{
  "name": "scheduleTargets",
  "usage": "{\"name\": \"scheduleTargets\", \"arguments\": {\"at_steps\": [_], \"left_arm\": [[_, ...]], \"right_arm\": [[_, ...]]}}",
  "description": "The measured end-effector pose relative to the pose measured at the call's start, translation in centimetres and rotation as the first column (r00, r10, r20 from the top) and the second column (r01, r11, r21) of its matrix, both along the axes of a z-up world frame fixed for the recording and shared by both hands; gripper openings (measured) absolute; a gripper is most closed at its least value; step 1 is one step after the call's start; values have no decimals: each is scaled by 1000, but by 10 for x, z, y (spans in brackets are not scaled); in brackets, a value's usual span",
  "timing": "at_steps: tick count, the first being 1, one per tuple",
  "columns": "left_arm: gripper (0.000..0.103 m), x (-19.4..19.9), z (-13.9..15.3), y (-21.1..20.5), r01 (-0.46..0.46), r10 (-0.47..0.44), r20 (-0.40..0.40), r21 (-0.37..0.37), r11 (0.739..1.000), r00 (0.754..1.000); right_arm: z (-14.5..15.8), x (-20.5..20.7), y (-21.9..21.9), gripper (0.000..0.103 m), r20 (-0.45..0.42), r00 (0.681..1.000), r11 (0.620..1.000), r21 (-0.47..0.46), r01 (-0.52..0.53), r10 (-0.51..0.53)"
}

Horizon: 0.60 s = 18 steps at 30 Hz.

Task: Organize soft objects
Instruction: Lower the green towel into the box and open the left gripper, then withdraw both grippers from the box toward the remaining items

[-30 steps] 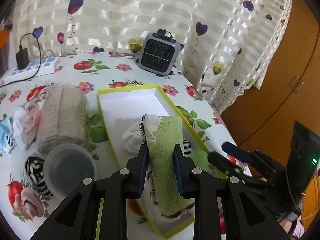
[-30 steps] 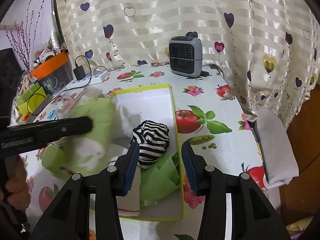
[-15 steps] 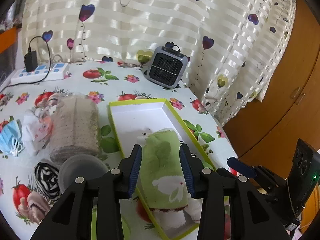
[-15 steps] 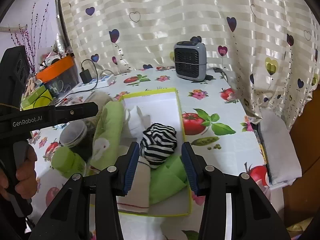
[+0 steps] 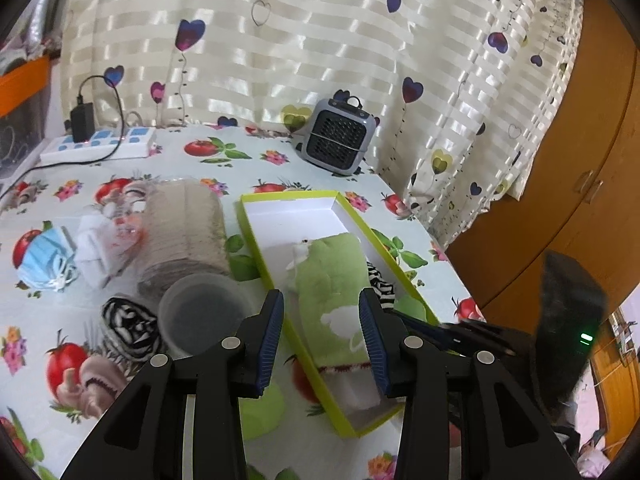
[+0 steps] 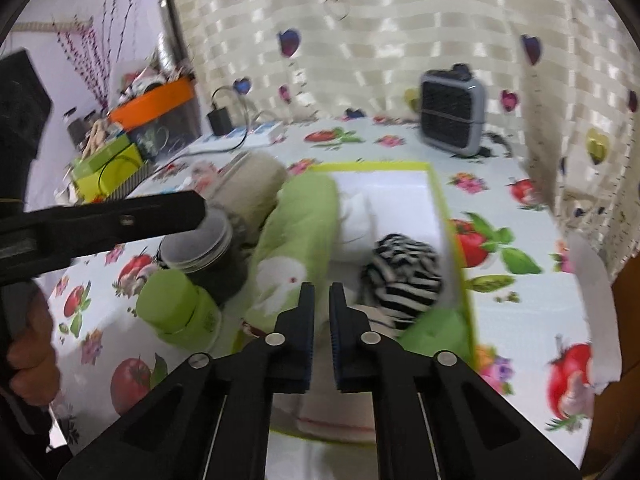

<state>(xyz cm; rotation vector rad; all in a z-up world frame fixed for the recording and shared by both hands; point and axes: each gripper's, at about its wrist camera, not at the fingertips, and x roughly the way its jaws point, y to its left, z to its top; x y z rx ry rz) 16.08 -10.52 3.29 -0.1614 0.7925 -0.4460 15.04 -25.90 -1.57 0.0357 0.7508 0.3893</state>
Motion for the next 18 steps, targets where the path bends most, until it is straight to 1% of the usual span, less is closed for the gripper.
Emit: {"name": "scheduleTargets", "arguments": {"at_steps": [4,7,12,18], "left_arm": [[38,-8,2,11,-12,12,6,-3,1000,1000],[38,-10,2,20,-30,30,3,-2,1000,1000],[38,-15,1,33,-56,56,3,-5,998,998],[38,-25,0,37,-55,55,4,5,998,998]], "right_arm": [[-4,17,7,7,-6,1000,1000,-14,2,-2],[-3,26,4,7,-13,1000,1000,-7,28,-28],[5,15,-6,7,2,998,998,3,60,-60],[14,-6,-7,7,12,998,998,-5,65,-65]]}}
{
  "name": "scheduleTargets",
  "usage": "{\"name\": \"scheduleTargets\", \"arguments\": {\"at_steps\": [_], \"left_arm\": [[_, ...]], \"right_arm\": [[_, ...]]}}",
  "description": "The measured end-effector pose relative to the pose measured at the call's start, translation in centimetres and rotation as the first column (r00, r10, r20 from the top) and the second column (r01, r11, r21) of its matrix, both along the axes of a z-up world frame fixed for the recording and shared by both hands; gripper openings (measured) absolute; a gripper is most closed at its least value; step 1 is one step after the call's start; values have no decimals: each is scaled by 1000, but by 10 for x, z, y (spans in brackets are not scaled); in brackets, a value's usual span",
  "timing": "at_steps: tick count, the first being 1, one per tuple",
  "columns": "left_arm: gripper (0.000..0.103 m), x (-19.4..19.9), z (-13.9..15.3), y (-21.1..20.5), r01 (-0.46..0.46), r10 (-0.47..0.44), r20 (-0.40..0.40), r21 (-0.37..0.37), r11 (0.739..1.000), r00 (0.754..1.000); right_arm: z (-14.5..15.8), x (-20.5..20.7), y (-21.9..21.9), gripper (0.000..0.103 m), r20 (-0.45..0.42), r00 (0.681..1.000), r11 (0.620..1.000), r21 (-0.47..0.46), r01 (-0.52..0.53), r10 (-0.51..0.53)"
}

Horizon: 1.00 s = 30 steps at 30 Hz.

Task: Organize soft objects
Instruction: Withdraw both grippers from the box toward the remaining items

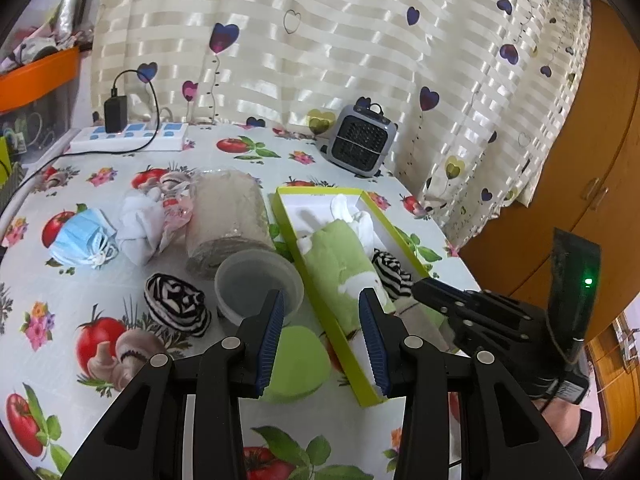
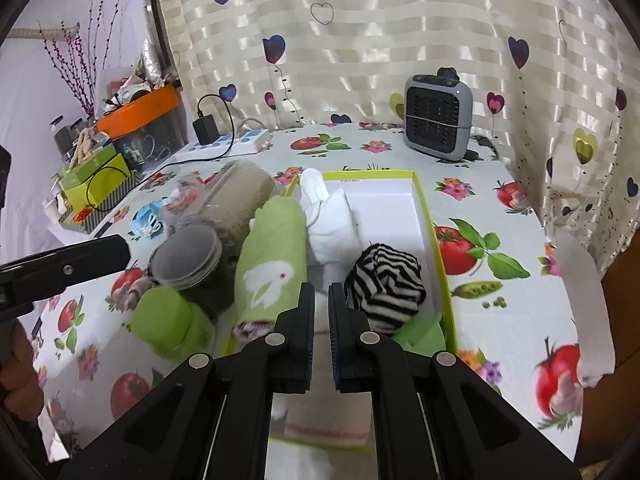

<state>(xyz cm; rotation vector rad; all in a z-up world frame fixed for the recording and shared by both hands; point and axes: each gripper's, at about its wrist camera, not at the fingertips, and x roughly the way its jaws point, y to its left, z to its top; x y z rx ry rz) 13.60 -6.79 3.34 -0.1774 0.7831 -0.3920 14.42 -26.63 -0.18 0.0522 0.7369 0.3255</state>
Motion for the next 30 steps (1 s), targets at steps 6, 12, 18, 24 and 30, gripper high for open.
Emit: {"name": "scheduleTargets", "arguments": {"at_steps": [6,12,18,24,30], "left_arm": [[38,-17,1,6,-11,11,10,19,1000,1000],[38,-34,1,13,-25,24,20,43,999,1000],[38,-48,-3,23,-48,48,14,56,997,999],[38,-56,-4,33,-72,71,14,71,995,997],[38,-61,-4,44,-108,106,23,88,990,994]], "right_arm": [[11,-23,8,31,20,1000,1000,-23,-12,12],[21,-43,17,43,37,999,999,-27,-25,26],[27,-56,27,43,45,998,998,-37,-46,48],[32,-64,36,43,55,996,997,-39,-70,73],[33,-70,44,43,59,994,995,-39,-90,92]]}}
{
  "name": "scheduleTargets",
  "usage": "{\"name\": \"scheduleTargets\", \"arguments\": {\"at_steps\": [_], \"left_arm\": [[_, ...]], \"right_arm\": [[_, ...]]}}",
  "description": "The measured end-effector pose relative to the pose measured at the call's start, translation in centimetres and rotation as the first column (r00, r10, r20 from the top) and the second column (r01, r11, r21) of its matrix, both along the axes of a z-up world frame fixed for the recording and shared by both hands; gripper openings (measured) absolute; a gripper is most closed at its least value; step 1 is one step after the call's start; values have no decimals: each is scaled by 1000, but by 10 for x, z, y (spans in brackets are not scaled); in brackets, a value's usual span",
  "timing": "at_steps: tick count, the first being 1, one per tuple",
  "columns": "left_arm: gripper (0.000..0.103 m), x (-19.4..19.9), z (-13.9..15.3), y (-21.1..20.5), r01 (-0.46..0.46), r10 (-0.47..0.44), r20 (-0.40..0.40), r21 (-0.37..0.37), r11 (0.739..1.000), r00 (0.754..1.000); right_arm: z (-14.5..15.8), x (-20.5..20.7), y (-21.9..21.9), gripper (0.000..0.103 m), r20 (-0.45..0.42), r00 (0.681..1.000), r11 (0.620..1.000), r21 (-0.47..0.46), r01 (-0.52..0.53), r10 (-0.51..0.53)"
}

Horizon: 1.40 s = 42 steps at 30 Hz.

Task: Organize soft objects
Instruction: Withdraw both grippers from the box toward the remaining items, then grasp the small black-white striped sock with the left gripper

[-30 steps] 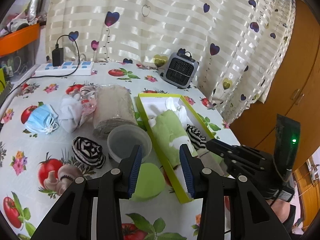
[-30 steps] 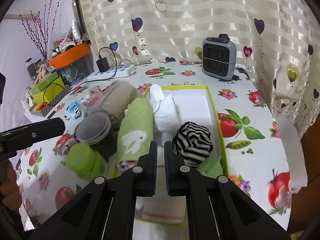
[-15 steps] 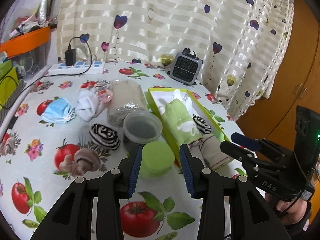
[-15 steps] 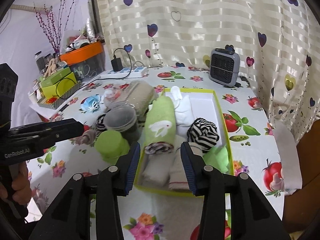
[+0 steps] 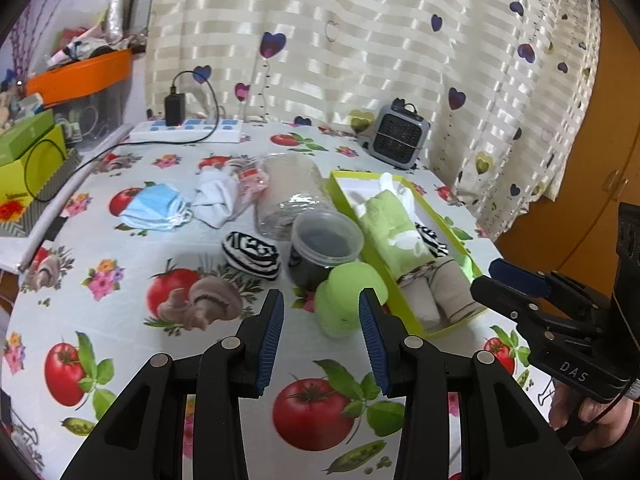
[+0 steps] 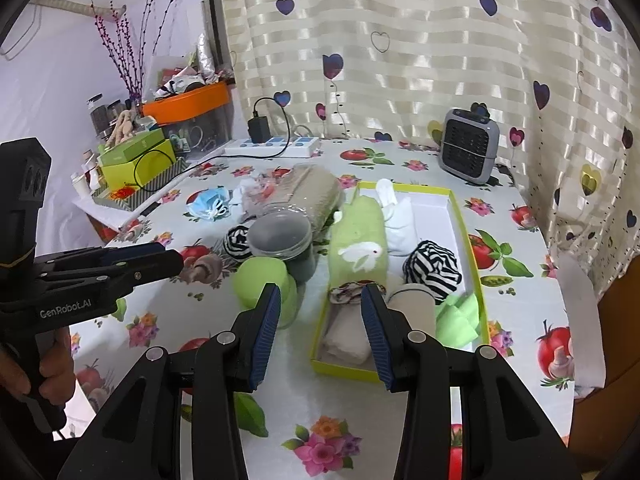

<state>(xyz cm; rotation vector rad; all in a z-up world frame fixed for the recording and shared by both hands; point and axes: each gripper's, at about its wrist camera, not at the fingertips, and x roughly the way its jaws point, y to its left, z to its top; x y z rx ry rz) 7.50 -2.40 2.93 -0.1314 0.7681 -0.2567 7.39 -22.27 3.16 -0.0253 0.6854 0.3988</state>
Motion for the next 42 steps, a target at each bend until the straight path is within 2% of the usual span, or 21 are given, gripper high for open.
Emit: {"name": "scheduleTargets", "arguments": {"at_steps": [14,25,34,42], "left_arm": [[38,-6,-1,22,-66,66,0,7,998,998],[38,1,-12,41,-91,91,-29,-18,996,995],[38,25,-27,51,-89,86,-71,-36,995,994],[38,65,-46,47,-94,84,-121,-77,993,989]], "right_arm": [[4,-3,23,43,10,997,997,-4,-74,74],[1,-1,41,43,-2,994,994,-8,-112,112],[-1,6,49,43,-9,993,993,-14,-118,118],[-4,17,46,43,-19,994,994,-11,-105,104]]}}
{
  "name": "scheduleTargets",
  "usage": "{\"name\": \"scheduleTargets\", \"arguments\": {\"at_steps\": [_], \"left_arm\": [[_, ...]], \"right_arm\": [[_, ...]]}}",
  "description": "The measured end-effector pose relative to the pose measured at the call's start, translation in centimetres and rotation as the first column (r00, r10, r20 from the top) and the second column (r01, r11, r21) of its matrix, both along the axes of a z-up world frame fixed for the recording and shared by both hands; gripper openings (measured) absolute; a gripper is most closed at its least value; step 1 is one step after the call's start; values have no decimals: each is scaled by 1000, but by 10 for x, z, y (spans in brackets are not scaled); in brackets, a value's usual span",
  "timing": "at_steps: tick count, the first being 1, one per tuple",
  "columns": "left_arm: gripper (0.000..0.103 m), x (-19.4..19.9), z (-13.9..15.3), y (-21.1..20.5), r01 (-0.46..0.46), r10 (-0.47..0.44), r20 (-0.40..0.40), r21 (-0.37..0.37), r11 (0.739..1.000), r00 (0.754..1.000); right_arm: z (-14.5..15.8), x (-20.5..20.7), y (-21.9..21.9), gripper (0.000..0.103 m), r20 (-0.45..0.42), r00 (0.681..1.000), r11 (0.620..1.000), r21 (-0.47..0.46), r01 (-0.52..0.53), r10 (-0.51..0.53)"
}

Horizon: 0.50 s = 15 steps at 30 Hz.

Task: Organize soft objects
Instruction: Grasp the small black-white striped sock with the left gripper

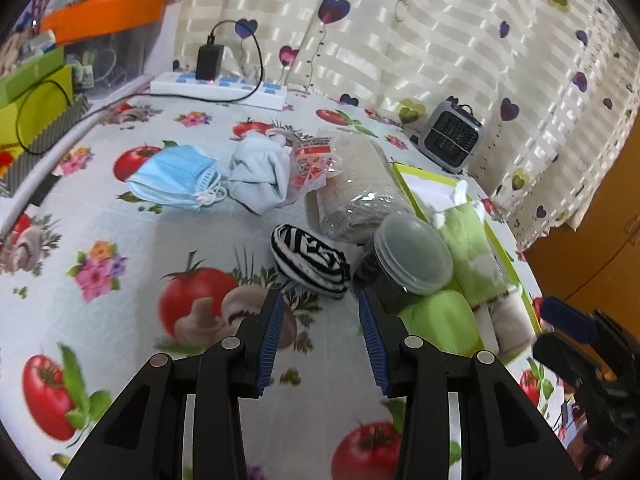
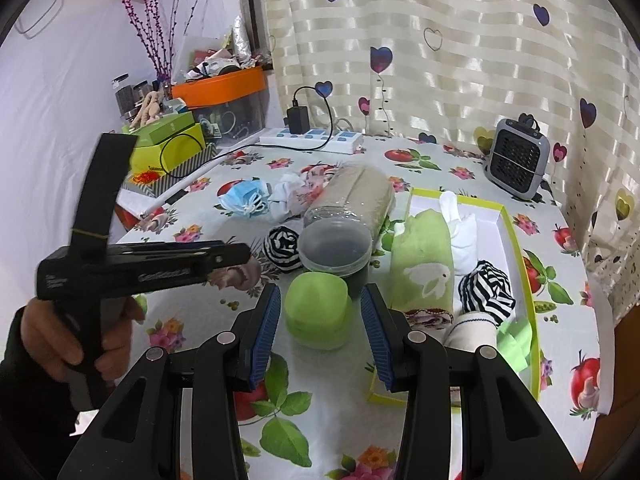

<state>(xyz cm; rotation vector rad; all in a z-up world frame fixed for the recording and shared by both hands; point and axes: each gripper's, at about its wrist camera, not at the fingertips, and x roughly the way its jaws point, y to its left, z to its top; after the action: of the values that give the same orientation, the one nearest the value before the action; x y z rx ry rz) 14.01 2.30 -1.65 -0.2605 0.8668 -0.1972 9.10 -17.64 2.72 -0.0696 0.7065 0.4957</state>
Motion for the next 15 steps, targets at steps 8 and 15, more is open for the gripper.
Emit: {"name": "scheduleTargets", "arguments": {"at_steps": [8,15], "left_arm": [[38,41,-22,-3,-31,29,-54,-42,999,998],[38,63,-41,-6,-52,51,-105,-11,999,993]], "right_arm": [[-7,15,-5,43,-22,1000,1000,-1,15,-15],[-10,25,-8,43,-31,999,1000,5,23,-23]]}}
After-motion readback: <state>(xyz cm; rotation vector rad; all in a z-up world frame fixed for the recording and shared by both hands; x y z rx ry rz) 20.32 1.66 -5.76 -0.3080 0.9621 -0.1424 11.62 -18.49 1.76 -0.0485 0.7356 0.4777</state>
